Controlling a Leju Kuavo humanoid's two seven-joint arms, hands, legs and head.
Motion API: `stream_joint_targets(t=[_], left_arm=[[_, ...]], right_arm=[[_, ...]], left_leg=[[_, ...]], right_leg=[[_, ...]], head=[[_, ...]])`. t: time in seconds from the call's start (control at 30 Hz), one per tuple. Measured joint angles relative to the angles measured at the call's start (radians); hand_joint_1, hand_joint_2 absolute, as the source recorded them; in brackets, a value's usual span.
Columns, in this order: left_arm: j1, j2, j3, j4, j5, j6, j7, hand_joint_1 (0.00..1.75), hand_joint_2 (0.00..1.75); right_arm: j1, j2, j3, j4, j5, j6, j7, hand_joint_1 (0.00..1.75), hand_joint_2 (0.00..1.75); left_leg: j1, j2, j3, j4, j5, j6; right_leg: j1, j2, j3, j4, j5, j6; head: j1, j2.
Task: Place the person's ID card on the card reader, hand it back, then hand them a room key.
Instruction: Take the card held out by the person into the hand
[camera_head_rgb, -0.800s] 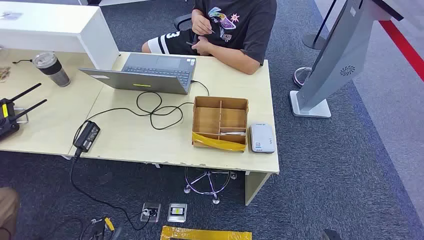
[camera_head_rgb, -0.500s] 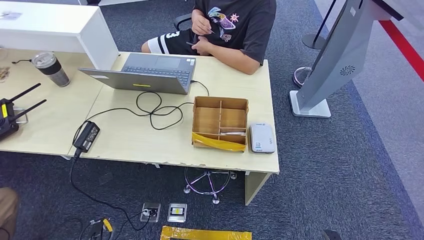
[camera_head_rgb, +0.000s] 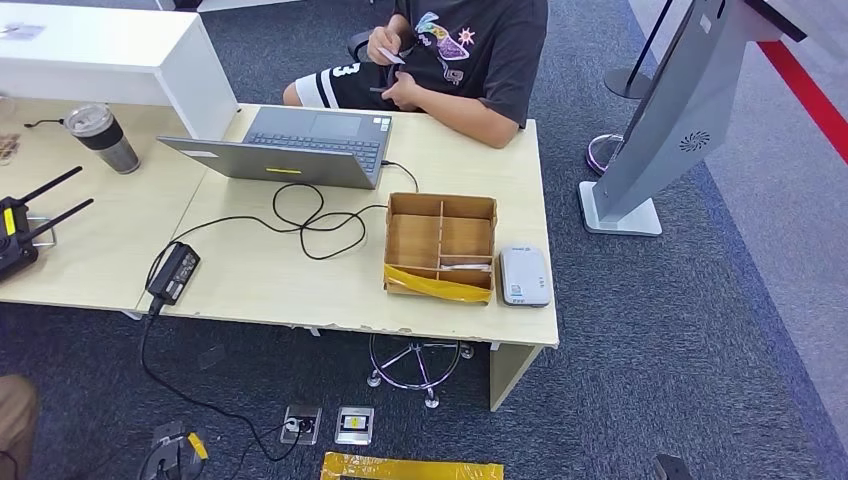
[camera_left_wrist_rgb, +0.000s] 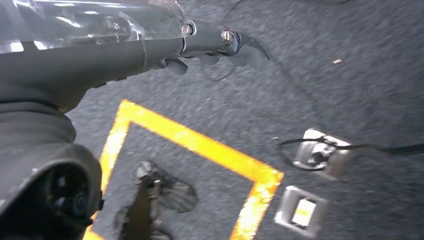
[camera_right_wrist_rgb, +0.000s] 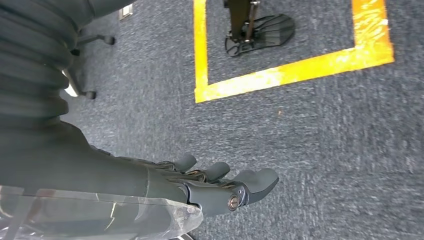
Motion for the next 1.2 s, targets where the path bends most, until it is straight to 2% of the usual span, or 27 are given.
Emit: stream_joint_targets(t=[0.13, 0.4, 0.6, 1.13, 1.2], left_arm=[[-0.002, 0.007, 0.001, 0.001, 0.024, -0.019, -0.070, 0.00, 0.00], [-0.005, 0.012, 0.004, 0.001, 0.019, -0.052, -0.087, 0.00, 0.00], [-0.042, 0.010, 0.002, 0.001, -0.050, -0.058, -0.040, 0.00, 0.00], [-0.046, 0.010, 0.001, 0.002, -0.052, -0.056, -0.038, 0.00, 0.00], [-0.045, 0.010, 0.001, 0.002, -0.049, -0.051, -0.035, 0.00, 0.00]], right_arm=[[-0.010, 0.000, 0.000, 0.001, -0.007, -0.022, -0.010, 0.00, 1.75], [-0.019, 0.002, -0.004, 0.003, -0.023, -0.044, -0.029, 0.00, 1.75], [-0.060, 0.008, -0.048, 0.004, -0.095, -0.158, -0.146, 0.00, 1.75], [-0.090, 0.008, -0.112, 0.004, -0.107, -0.178, -0.171, 0.00, 1.75], [-0.094, 0.007, -0.119, 0.003, -0.127, -0.193, -0.215, 0.00, 1.75]], left_leg=[[0.000, 0.000, 0.000, 0.000, 0.000, 0.000], [0.000, 0.000, 0.000, 0.000, 0.000, 0.000], [0.000, 0.001, 0.002, 0.000, 0.000, 0.000], [0.000, 0.000, 0.002, 0.000, 0.000, 0.000], [0.000, 0.000, 0.002, 0.000, 0.000, 0.000]], right_leg=[[0.000, 0.000, 0.000, 0.000, 0.000, 0.000], [0.000, 0.000, 0.000, 0.000, 0.000, 0.000], [0.000, 0.001, 0.001, 0.000, 0.001, 0.000], [0.000, 0.000, 0.002, 0.000, 0.001, 0.000], [0.000, 0.000, 0.002, 0.000, 0.001, 0.000]], head=[[0.000, 0.000], [0.000, 0.000], [0.000, 0.000], [0.000, 0.000], [0.000, 0.000]])
